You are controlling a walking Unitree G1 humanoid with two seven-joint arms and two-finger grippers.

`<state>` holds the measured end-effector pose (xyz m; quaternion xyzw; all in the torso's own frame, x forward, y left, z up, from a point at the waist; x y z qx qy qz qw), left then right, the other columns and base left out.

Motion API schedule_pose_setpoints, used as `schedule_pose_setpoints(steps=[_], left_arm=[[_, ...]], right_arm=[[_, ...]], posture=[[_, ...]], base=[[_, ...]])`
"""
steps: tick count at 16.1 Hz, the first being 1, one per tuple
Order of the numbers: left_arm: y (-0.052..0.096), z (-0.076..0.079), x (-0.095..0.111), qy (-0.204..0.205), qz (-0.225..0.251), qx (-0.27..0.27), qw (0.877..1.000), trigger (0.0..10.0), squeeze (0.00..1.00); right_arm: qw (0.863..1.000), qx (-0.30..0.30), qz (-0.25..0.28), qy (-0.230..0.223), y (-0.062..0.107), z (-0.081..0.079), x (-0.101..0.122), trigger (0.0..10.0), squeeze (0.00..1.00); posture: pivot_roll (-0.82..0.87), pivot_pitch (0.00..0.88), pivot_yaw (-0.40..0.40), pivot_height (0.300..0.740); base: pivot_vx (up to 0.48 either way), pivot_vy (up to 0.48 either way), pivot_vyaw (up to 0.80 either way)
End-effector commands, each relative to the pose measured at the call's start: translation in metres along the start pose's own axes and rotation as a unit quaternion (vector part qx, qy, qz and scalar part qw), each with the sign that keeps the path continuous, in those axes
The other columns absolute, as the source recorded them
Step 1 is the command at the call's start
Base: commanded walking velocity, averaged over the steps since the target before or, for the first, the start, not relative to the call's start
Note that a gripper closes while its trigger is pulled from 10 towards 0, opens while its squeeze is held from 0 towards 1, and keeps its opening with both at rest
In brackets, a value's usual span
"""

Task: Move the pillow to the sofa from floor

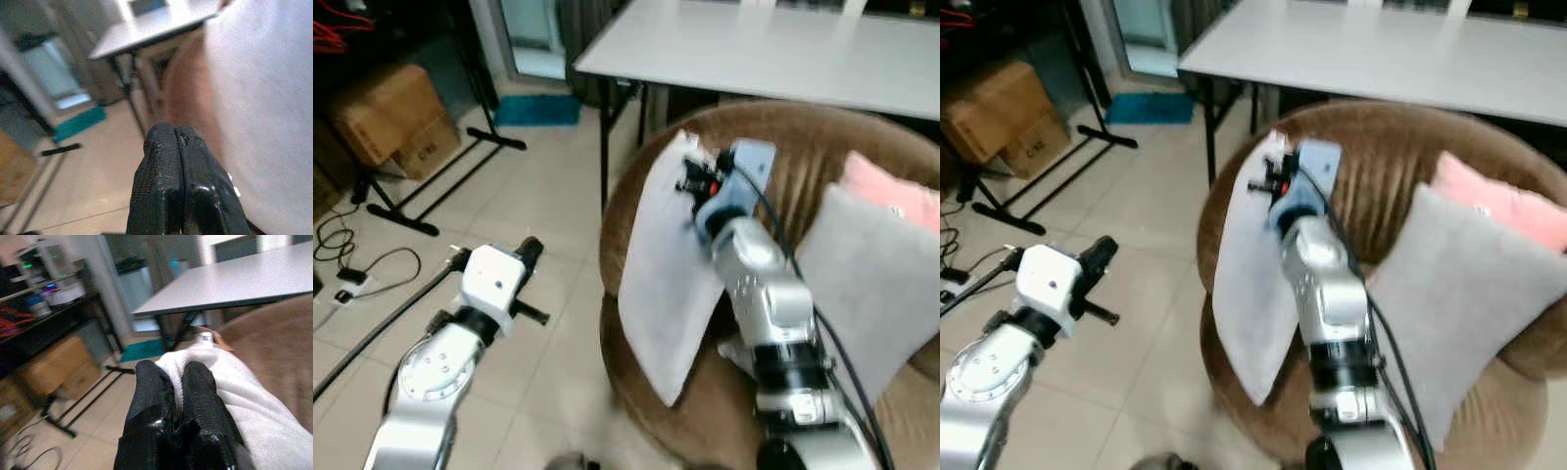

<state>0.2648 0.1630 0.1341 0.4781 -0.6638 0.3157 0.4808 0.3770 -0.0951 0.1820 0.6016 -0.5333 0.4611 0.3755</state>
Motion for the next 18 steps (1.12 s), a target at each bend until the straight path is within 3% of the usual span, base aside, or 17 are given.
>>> schedule_pose_setpoints(steps=[1,3,5,7,10,11,13,16,17,18], left_arm=[[0.004,0.002,-0.003,-0.003,-0.01,-0.013,1.0,10.0,0.0],[0.011,0.011,-0.006,-0.004,-0.023,-0.058,0.998,10.0,0.0],[0.017,0.015,-0.009,-0.01,-0.034,-0.081,0.996,10.0,0.0],[0.019,0.016,-0.009,-0.011,-0.038,-0.087,0.995,10.0,0.0],[0.021,0.016,-0.01,-0.013,-0.044,-0.1,0.994,10.0,0.0],[0.021,0.017,-0.01,-0.012,-0.046,-0.106,0.993,10.0,0.0],[0.021,0.021,-0.012,-0.004,-0.051,-0.131,0.99,10.0,0.0],[0.021,0.028,-0.014,0.01,-0.057,-0.164,0.985,10.0,0.0],[0.023,0.033,-0.016,0.021,-0.061,-0.188,0.98,10.0,0.0],[0.024,0.035,-0.018,0.025,-0.064,-0.198,0.978,10.0,0.0]], right_arm=[[1.0,-0.013,0.027,0.002,-0.004,0.003,0.011,10.0,0.0],[0.997,-0.059,0.03,0.035,-0.02,0.011,0.012,10.0,0.0],[0.994,-0.093,0.033,0.04,-0.03,0.02,0.014,10.0,0.0],[0.993,-0.108,0.038,0.038,-0.036,0.026,0.017,10.0,0.0],[0.992,-0.122,0.04,-0.003,-0.049,0.036,0.021,10.0,0.0],[0.991,-0.134,0.021,0.003,-0.05,0.042,0.012,10.0,0.0],[0.983,-0.17,-0.061,0.021,-0.04,0.058,-0.028,10.0,0.0],[0.972,-0.195,-0.128,-0.01,-0.025,0.07,-0.065,10.0,0.0],[0.969,-0.212,-0.126,-0.023,-0.018,0.081,-0.072,10.0,1.0],[0.974,-0.196,-0.113,-0.029,-0.019,0.082,-0.068,10.0,1.0]], posture=[[0.08,0.073,0.015,0.74],[0.08,0.092,0.007,0.74],[0.09,0.107,0.004,0.74],[0.09,0.121,0.005,0.74],[0.1,0.143,0.009,0.74],[0.1,0.148,0.009,0.74],[0.11,0.156,0.007,0.74],[0.12,0.155,0.002,0.74],[0.12,0.149,-0.003,0.74],[0.11,0.14,-0.003,0.74]], base=[[0.0,0.0,0.0],[0.0,0.0,0.0],[0.0,0.0,0.0],[0.0,0.0,0.0],[0.0,0.0,0.0],[0.0,0.0,0.0],[0.0,0.0,0.0],[0.0,0.0,0.0],[0.0,0.0,0.0],[0.0,0.0,0.0]])
Point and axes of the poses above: a point about 5 cm out from each wrist's last joint towards the gripper, its own y axis pointing back from the gripper into the wrist, its own x axis along the axis of the wrist's last joint, z = x × y, the point moved 3 cm from there along -y, pointing out of the wrist towards the gripper, and after that the axes turned 1 degree about -y, right-handed, at the moved point
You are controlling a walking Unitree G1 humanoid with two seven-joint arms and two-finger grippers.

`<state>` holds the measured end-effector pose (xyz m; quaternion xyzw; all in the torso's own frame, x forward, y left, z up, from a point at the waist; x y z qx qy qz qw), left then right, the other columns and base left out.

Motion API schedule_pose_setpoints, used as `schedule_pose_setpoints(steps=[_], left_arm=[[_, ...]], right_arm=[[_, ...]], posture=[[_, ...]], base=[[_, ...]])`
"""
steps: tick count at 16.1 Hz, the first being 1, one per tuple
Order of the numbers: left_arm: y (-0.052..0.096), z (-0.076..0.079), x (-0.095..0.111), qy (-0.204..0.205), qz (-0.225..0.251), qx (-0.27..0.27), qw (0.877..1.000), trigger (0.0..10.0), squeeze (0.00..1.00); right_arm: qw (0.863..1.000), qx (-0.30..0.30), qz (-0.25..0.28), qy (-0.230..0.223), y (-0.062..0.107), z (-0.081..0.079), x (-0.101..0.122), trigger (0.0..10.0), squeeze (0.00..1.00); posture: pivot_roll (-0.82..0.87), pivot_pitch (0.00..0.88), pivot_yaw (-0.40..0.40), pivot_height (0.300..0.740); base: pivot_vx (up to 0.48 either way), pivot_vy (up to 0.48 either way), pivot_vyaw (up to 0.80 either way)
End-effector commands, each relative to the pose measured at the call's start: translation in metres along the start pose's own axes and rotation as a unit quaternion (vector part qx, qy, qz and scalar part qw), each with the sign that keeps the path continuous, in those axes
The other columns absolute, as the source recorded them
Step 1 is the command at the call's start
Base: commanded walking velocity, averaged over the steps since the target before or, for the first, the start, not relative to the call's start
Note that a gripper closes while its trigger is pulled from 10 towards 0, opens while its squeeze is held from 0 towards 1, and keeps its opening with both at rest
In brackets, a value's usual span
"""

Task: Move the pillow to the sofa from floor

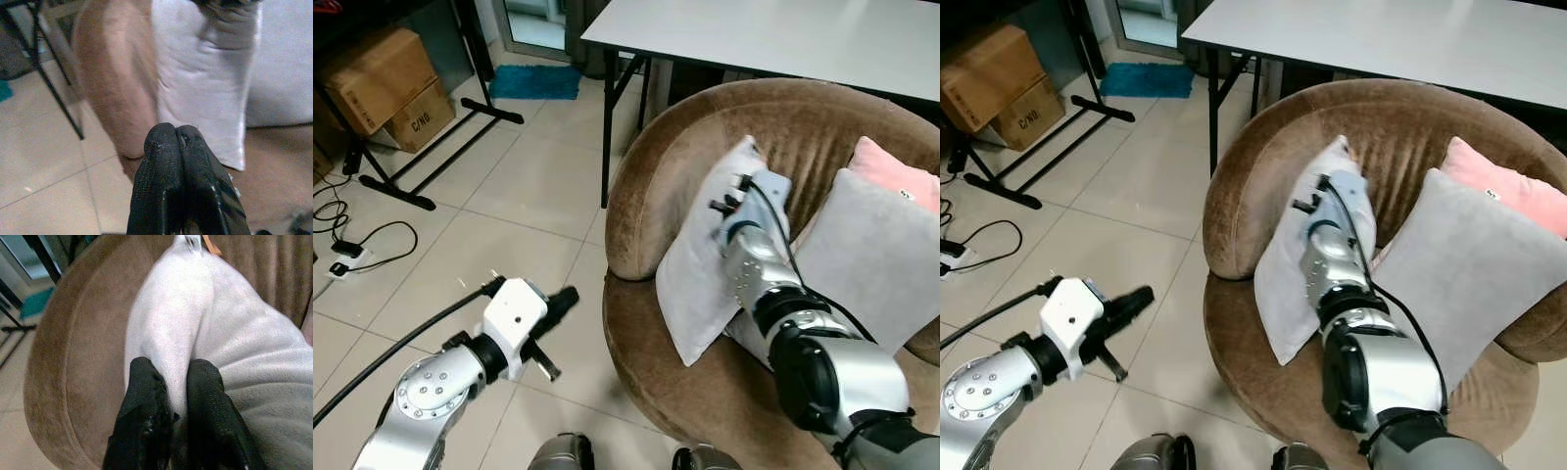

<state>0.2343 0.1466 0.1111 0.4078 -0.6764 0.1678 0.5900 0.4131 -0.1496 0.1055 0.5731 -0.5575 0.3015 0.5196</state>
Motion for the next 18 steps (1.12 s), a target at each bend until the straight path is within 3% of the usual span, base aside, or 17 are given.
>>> schedule_pose_setpoints(steps=[1,3,5,6,7,9,11,14,18], left_arm=[[0.0,0.004,-0.005,0.007,-0.01,-0.016,1.0,10.0,0.0],[-0.003,0.004,-0.004,0.003,-0.003,-0.014,1.0,10.0,0.0],[-0.009,-0.001,-0.002,0.006,0.016,0.019,1.0,10.0,0.0],[-0.011,-0.006,-0.004,0.014,0.017,0.041,0.999,10.0,0.0],[-0.012,-0.011,-0.006,0.026,0.015,0.066,0.997,10.0,0.0],[-0.012,-0.018,-0.009,0.039,0.017,0.113,0.993,10.0,0.0],[-0.014,-0.024,-0.007,0.03,0.03,0.154,0.987,10.0,0.0],[-0.022,-0.025,-0.003,0.023,0.036,0.181,0.982,10.0,0.0],[-0.025,-0.026,-0.002,0.023,0.045,0.201,0.978,10.0,0.0]], right_arm=[[1.0,0.01,-0.001,-0.019,0.001,0.003,-0.005,10.0,1.0],[0.999,0.023,0.024,-0.014,0.0,0.007,0.004,10.0,1.0],[0.994,0.057,0.082,-0.046,0.001,0.011,0.025,10.0,1.0],[0.99,0.079,0.116,-0.033,0.004,0.011,0.034,10.0,0.23],[0.984,0.103,0.144,-0.025,0.008,0.01,0.042,10.0,0.0],[0.976,0.138,0.169,0.0,0.025,0.015,0.043,10.0,0.0],[0.972,0.147,0.183,0.025,0.063,0.025,0.033,10.0,0.0],[0.975,0.138,0.166,0.061,0.105,0.033,0.016,10.0,0.0],[0.987,0.083,0.133,0.043,0.121,0.054,0.006,10.0,0.0]], posture=[[0.11,0.132,-0.002,0.74],[0.09,0.11,0.006,0.74],[0.06,0.081,0.025,0.74],[0.05,0.069,0.036,0.74],[0.04,0.065,0.042,0.74],[0.02,0.047,0.057,0.74],[0.0,0.032,0.064,0.74],[-0.01,0.027,0.069,0.74],[-0.03,0.021,0.068,0.74]], base=[[0.0,0.0,0.0],[0.0,0.0,0.0],[0.0,0.0,0.0],[0.0,0.0,0.0],[0.0,0.0,0.0],[0.0,0.0,0.0],[0.0,0.0,0.0],[0.0,-0.32,0.0],[0.0,-0.48,-0.39]])
Point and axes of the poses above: a point about 5 cm out from each wrist's last joint towards the gripper, its own y axis pointing back from the gripper into the wrist, its own x axis along the axis of the wrist's last joint, z = x × y, the point moved 3 cm from there along -y, pointing out of the wrist towards the gripper, and after that the axes turned 1 degree about -y, right-handed, at the moved point
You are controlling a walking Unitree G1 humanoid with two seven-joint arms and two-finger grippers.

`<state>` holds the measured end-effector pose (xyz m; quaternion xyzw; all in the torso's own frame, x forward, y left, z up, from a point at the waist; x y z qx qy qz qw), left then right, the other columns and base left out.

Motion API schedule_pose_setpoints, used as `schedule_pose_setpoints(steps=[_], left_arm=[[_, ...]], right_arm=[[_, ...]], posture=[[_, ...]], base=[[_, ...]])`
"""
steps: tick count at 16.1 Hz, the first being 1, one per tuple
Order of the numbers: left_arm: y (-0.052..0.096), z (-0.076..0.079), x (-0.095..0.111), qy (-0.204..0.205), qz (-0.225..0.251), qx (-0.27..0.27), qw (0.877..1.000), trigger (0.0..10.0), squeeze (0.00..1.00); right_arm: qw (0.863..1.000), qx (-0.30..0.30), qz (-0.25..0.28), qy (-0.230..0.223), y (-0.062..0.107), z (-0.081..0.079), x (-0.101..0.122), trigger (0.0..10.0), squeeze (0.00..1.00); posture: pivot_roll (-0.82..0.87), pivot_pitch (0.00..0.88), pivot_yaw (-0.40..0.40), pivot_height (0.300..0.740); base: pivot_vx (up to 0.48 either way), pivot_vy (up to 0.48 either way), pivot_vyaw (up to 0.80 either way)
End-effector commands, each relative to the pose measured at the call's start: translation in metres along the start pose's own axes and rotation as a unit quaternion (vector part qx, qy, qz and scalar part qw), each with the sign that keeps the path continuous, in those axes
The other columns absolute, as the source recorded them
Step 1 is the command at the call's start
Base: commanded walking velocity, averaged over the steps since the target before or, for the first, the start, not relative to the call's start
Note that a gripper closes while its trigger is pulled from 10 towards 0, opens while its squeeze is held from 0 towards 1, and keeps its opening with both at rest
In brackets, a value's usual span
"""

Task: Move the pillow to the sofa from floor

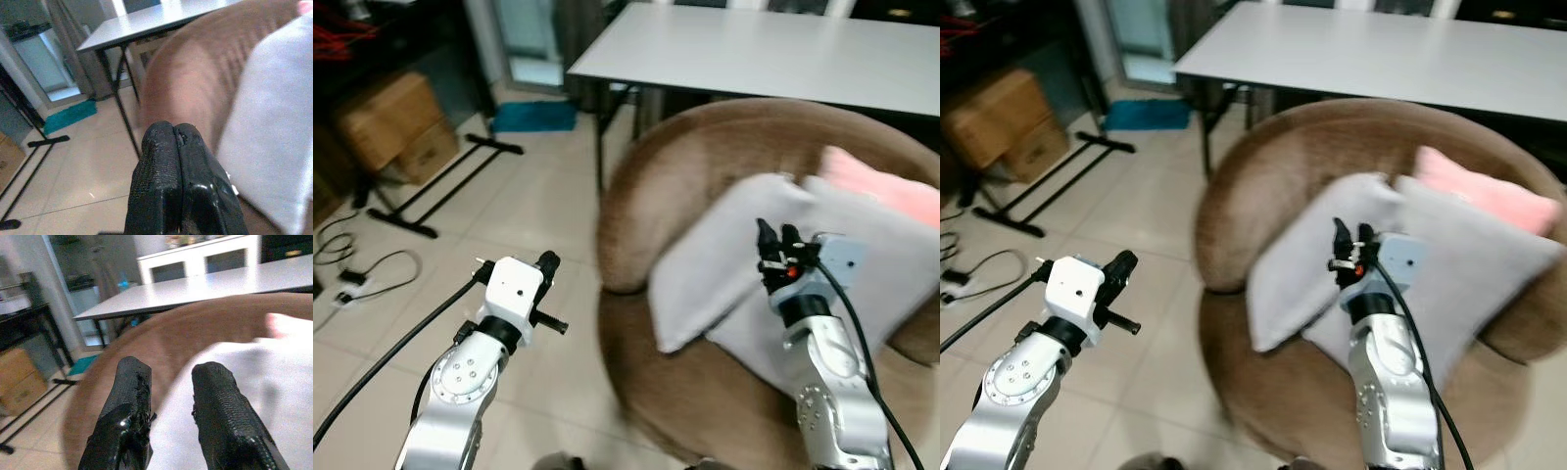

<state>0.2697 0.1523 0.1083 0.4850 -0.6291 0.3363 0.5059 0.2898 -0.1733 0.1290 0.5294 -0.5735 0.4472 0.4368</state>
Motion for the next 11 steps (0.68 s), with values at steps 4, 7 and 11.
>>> schedule_pose_setpoints(steps=[4,7,11], left_arm=[[-0.003,0.001,0.0,0.001,0.007,0.023,1.0,10.0,0.0],[-0.002,0.001,-0.002,0.0,0.006,0.033,0.999,10.0,0.0],[-0.001,0.001,-0.006,0.0,0.005,0.044,0.999,10.0,0.0]], right_arm=[[0.999,-0.023,-0.027,0.015,0.003,0.008,0.004,10.0,0.0],[0.998,-0.024,-0.053,0.027,0.0,0.009,-0.005,10.0,0.0],[0.994,-0.045,-0.088,0.043,-0.001,0.018,-0.015,10.0,0.0]], posture=[[-0.03,0.017,0.047,0.74],[-0.03,0.012,0.031,0.74],[-0.03,0.002,0.02,0.74]], base=[[0.0,-0.48,-0.78],[0.0,-0.48,-0.78],[0.0,-0.48,-0.79]])
Point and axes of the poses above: a point about 5 cm out from each wrist's last joint towards the gripper, its own y axis pointing back from the gripper into the wrist, its own x axis along the axis of the wrist's last joint, z = x × y, the point moved 3 cm from there along -y, pointing out of the wrist towards the gripper, and after that the axes turned 1 degree about -y, right-handed, at the moved point
